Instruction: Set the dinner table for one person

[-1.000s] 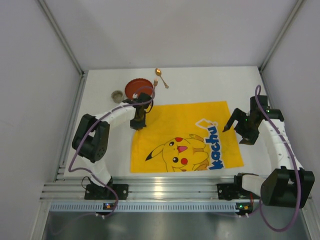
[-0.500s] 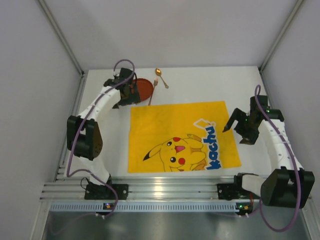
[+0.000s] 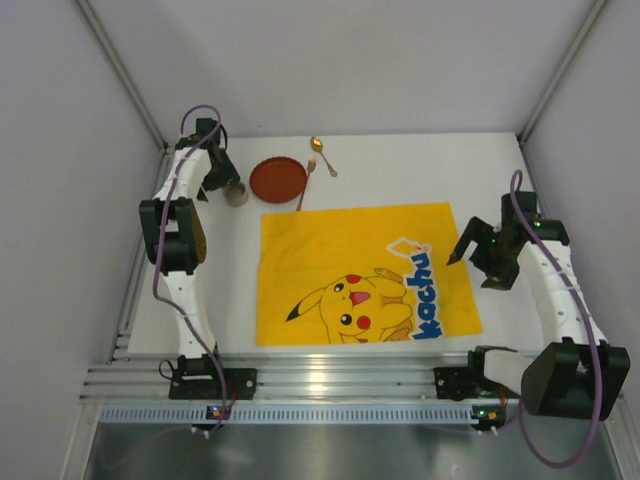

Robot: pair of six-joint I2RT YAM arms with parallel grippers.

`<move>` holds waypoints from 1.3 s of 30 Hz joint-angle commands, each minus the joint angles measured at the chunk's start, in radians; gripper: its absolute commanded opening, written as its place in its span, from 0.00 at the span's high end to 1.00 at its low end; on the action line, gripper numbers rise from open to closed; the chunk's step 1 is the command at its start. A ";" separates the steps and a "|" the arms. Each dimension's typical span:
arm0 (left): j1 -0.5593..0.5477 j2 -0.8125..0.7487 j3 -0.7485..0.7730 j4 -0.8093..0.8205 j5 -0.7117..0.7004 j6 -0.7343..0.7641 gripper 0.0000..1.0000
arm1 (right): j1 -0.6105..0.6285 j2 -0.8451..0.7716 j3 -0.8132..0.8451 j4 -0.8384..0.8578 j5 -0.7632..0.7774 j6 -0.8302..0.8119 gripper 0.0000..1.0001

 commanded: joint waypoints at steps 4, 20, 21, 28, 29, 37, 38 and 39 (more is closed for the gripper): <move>0.017 0.031 0.028 -0.019 0.027 -0.017 0.28 | -0.014 -0.024 0.037 -0.011 0.025 -0.003 0.00; 0.026 0.112 0.010 0.016 0.034 -0.023 0.81 | -0.014 0.034 0.063 0.006 0.042 -0.005 0.00; 0.025 0.107 0.010 0.018 0.039 -0.024 0.91 | -0.014 0.032 0.063 0.008 0.042 -0.005 0.00; -0.018 -0.032 -0.044 0.068 0.027 0.054 1.00 | -0.008 0.032 0.099 0.014 0.004 -0.019 0.00; -0.074 -0.075 -0.068 0.078 0.024 0.086 1.00 | 0.004 0.034 0.131 0.023 -0.025 -0.022 0.00; -0.302 -0.244 -0.173 0.095 0.033 0.117 1.00 | 0.192 0.107 0.280 0.147 -0.176 0.065 0.00; -0.366 -0.259 -0.185 0.093 0.022 0.112 1.00 | 0.249 0.141 0.311 0.164 -0.177 0.076 0.00; -0.397 -0.288 -0.211 0.095 0.016 0.097 1.00 | 0.278 0.156 0.323 0.172 -0.179 0.096 0.00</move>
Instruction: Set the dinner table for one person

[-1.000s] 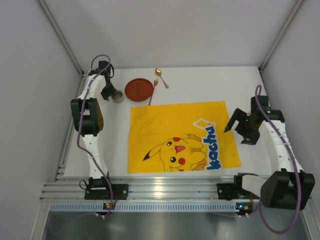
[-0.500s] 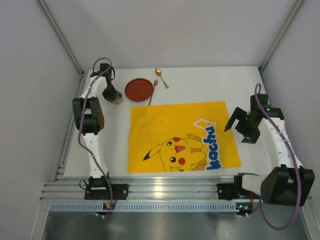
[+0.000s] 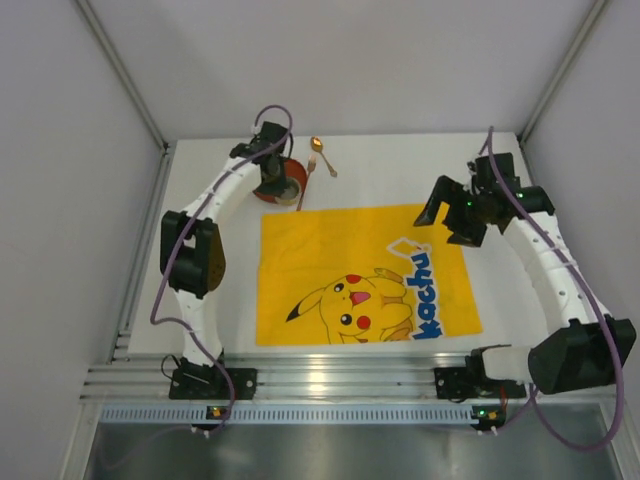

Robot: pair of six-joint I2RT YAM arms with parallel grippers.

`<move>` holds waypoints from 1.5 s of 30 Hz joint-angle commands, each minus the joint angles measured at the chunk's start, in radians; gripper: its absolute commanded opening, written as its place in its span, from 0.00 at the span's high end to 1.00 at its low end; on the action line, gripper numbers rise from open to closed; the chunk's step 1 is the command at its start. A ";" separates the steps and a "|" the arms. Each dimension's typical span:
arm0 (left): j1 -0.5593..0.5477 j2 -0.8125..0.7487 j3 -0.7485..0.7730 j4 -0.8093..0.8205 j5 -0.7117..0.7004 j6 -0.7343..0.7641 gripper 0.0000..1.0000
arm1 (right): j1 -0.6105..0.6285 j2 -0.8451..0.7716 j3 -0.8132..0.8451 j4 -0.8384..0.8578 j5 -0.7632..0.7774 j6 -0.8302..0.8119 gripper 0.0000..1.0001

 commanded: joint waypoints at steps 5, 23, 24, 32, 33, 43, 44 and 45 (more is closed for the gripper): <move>-0.309 -0.178 -0.085 0.027 -0.004 -0.049 1.00 | 0.256 0.132 0.125 0.131 -0.057 0.102 0.00; -0.524 -0.272 -0.090 0.006 0.039 -0.134 1.00 | 0.379 0.281 0.140 0.226 0.125 0.154 0.08; -0.527 -0.280 -0.091 0.006 0.053 -0.137 1.00 | 0.385 0.287 0.143 0.226 0.136 0.163 0.09; -0.570 -0.327 -0.151 0.027 0.090 -0.181 1.00 | 0.413 0.335 0.137 0.218 0.219 0.174 0.78; -0.569 -0.332 -0.157 0.035 0.090 -0.181 1.00 | 0.416 0.333 0.131 0.217 0.224 0.174 0.87; -0.570 -0.346 -0.187 0.030 0.044 -0.181 0.39 | 0.411 0.298 0.070 0.197 0.294 0.171 1.00; -0.569 -0.349 -0.183 0.022 0.026 -0.178 0.33 | 0.407 0.299 0.070 0.192 0.299 0.169 1.00; -0.569 -0.355 -0.182 0.016 0.006 -0.180 0.29 | 0.401 0.298 0.067 0.188 0.303 0.168 1.00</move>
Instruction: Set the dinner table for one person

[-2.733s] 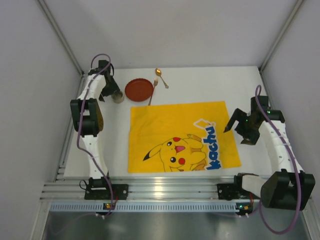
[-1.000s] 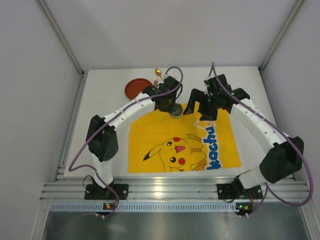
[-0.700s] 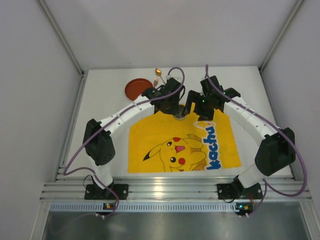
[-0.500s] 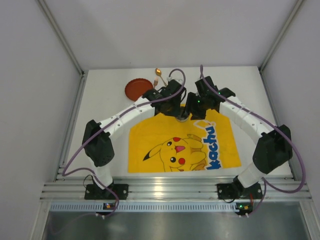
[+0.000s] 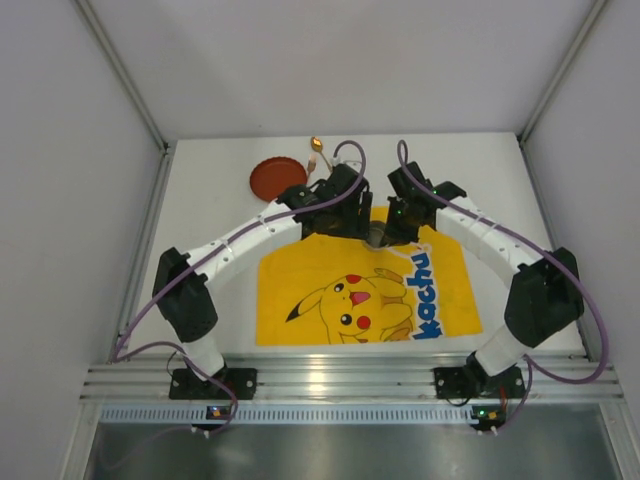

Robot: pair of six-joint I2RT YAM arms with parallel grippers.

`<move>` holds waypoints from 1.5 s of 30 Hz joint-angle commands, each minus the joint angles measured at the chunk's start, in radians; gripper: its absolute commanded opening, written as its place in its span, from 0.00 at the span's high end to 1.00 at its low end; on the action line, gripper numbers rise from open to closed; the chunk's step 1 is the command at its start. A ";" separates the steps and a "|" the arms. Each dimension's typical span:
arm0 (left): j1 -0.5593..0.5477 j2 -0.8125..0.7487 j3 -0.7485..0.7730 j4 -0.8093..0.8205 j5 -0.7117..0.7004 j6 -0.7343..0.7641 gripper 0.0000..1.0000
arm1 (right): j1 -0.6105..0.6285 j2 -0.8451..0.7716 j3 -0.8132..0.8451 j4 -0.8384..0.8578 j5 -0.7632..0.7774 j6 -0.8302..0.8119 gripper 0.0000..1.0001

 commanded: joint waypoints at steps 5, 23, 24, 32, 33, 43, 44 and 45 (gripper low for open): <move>0.011 -0.097 -0.001 -0.041 -0.166 -0.008 0.02 | -0.084 -0.018 -0.007 -0.006 0.088 -0.005 1.00; 0.164 -0.259 -0.253 -0.051 -0.145 -0.044 0.02 | -0.373 0.247 0.092 0.007 0.139 -0.117 1.00; 0.169 -0.262 -0.258 -0.051 -0.148 -0.045 0.02 | -0.380 0.270 0.097 0.007 0.142 -0.117 1.00; 0.226 -0.299 -0.298 -0.052 -0.129 -0.028 0.02 | -0.411 0.345 0.101 0.048 0.140 -0.126 1.00; 0.238 -0.299 -0.296 -0.052 -0.128 -0.025 0.02 | -0.413 0.350 0.092 0.056 0.142 -0.126 1.00; 0.283 -0.263 -0.270 -0.038 -0.099 0.015 0.03 | -0.420 0.338 0.005 0.085 0.162 -0.124 0.44; 0.287 -0.259 -0.264 -0.037 -0.099 0.019 0.03 | -0.422 0.333 0.002 0.085 0.159 -0.127 0.40; 0.298 -0.247 -0.250 -0.035 -0.099 0.027 0.02 | -0.425 0.319 0.000 0.083 0.154 -0.126 0.36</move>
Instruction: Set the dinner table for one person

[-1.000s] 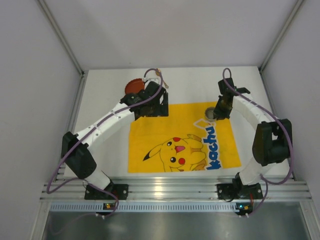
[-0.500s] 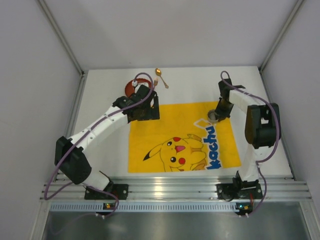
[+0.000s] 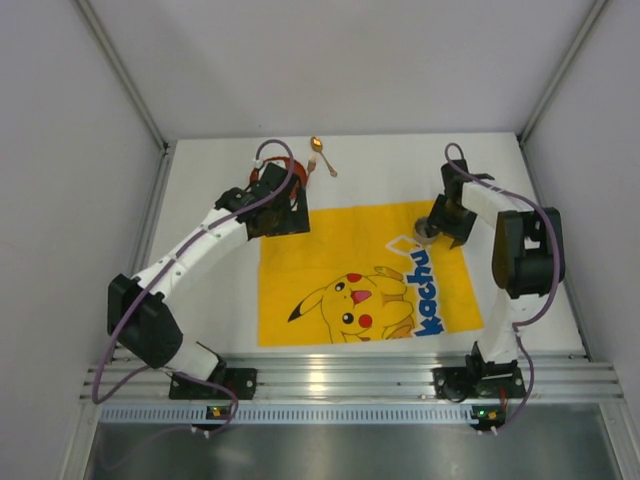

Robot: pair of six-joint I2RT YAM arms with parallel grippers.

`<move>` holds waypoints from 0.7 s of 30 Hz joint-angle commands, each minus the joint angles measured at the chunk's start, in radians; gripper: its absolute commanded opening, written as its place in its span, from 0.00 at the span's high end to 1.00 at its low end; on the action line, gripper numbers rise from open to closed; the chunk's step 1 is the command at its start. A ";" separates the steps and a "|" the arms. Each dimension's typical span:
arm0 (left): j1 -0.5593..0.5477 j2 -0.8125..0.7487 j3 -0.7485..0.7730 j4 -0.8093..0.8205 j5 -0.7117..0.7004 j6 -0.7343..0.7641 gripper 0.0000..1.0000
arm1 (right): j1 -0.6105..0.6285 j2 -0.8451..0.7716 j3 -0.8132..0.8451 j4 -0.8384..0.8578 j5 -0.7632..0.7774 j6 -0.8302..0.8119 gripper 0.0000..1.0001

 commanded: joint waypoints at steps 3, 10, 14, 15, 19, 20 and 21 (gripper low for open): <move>0.069 0.037 0.064 0.025 0.026 0.046 0.02 | -0.013 -0.063 -0.030 0.027 0.024 -0.006 0.34; 0.215 0.164 0.180 0.093 0.084 0.067 0.02 | -0.014 -0.246 0.020 -0.074 0.033 -0.013 0.29; 0.293 0.282 0.286 0.111 0.141 0.060 0.03 | -0.014 -0.353 0.011 -0.123 0.002 -0.013 0.23; 0.316 0.305 0.308 0.116 0.146 0.057 0.03 | -0.014 -0.395 0.004 -0.135 -0.013 -0.011 0.21; 0.368 0.451 0.404 0.148 0.164 0.044 0.04 | -0.014 -0.495 -0.055 -0.152 -0.063 -0.023 0.10; 0.387 0.475 0.418 0.153 0.169 0.043 0.04 | -0.013 -0.528 -0.088 -0.152 -0.071 -0.023 0.09; 0.396 0.498 0.431 0.156 0.170 0.041 0.05 | -0.014 -0.544 -0.104 -0.152 -0.082 -0.025 0.07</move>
